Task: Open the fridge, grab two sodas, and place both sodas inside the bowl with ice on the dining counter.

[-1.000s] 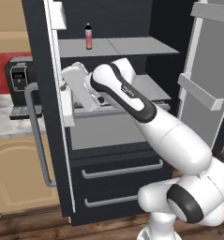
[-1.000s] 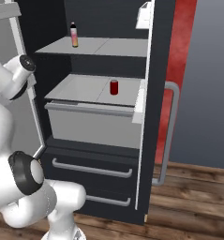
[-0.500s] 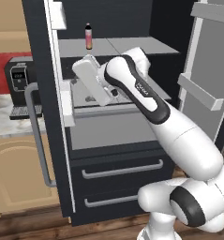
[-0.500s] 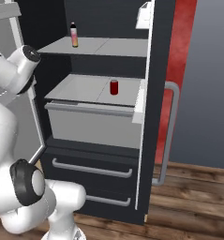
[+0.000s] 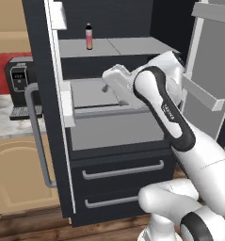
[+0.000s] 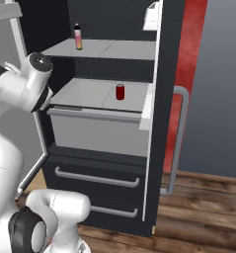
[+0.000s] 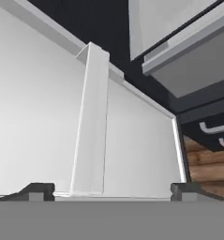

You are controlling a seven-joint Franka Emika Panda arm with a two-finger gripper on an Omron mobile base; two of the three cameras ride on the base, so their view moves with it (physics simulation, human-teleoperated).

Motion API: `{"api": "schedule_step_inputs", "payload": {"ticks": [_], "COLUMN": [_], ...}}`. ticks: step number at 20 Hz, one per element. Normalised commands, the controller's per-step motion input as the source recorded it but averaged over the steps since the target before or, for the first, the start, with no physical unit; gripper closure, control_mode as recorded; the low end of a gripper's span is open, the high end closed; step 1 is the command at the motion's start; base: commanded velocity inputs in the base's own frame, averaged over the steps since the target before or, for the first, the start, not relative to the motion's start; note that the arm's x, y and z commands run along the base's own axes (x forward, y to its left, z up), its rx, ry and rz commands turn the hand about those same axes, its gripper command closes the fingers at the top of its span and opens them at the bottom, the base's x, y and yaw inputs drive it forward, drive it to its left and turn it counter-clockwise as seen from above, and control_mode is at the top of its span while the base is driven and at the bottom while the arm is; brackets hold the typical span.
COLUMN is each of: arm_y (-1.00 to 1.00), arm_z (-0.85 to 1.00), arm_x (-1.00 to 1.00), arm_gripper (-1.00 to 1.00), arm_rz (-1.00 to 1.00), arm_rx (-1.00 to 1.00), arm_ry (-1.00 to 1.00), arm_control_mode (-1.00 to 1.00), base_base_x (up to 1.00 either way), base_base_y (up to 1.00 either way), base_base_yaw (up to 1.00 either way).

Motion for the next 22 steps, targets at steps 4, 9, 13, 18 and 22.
{"api": "schedule_step_inputs", "payload": {"ticks": [4,9,13,18,22], "arm_y": [-0.54,-0.59,-0.75,-0.66,-0.30], "arm_z": [-0.48,-0.35,-0.15,-0.31,-0.33], "arm_x": [-0.29,-0.30,-0.34,-0.24,-0.02], "arm_gripper": [-1.00,-1.00,-1.00,-1.00,-1.00], "arm_rz": [-0.17,-0.17,-0.13,-0.05,0.00], "arm_rx": [-0.47,-0.47,-0.36,-0.30,-0.17], "arm_ry": [-0.14,-0.12,-0.08,-0.05,0.00], "arm_control_mode": [-1.00,-1.00,-1.00,-1.00,-1.00], "base_base_x": [0.00,0.00,0.00,0.00,0.00], "base_base_y": [0.00,0.00,0.00,0.00,0.00], "base_base_yaw": [0.00,0.00,0.00,0.00,0.00]}}
